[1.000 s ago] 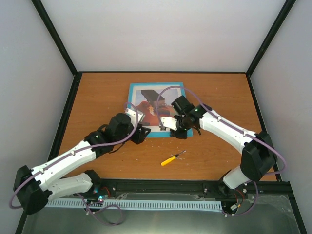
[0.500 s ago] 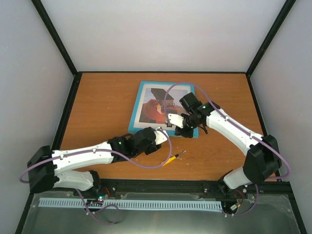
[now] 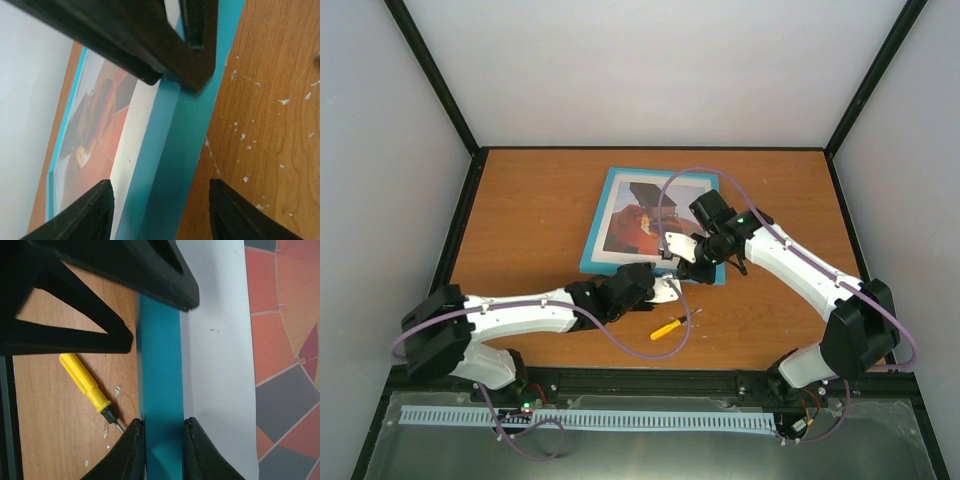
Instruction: Take the photo out of the frame
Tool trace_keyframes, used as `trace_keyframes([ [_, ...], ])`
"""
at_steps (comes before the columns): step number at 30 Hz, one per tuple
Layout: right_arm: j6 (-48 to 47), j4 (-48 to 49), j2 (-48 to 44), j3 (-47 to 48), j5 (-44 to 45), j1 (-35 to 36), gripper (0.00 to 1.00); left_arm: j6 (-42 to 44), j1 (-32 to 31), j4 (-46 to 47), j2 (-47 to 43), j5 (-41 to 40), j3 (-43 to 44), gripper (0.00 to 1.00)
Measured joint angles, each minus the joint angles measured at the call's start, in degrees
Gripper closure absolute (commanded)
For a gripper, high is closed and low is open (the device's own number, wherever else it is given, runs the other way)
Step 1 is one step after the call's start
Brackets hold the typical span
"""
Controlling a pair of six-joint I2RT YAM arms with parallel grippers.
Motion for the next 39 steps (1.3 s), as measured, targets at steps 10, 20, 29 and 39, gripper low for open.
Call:
trace_keyframes([
  [10,0.92,0.02,0.00,-0.39,-1.33,-0.02,0.97,9.60,-0.42,8.76,6.16,-4.31,-0.79,0.70],
  [20,2.27,-0.35,-0.50,-0.44,-1.11,-0.04,0.44,16.13,-1.53,12.94,6.54,-6.40,-2.36,0.90],
  [29,7.54,-3.45,-9.84,9.44,-1.25,-1.92,0.17,15.34,-1.75,11.52,3.93,-6.69,-0.87,0.96],
  [39,13.16,-3.80,-13.90,14.67,-1.38,-15.98,0.16,5.14,-0.87,1.20,-0.87,-6.54,11.74,0.99],
])
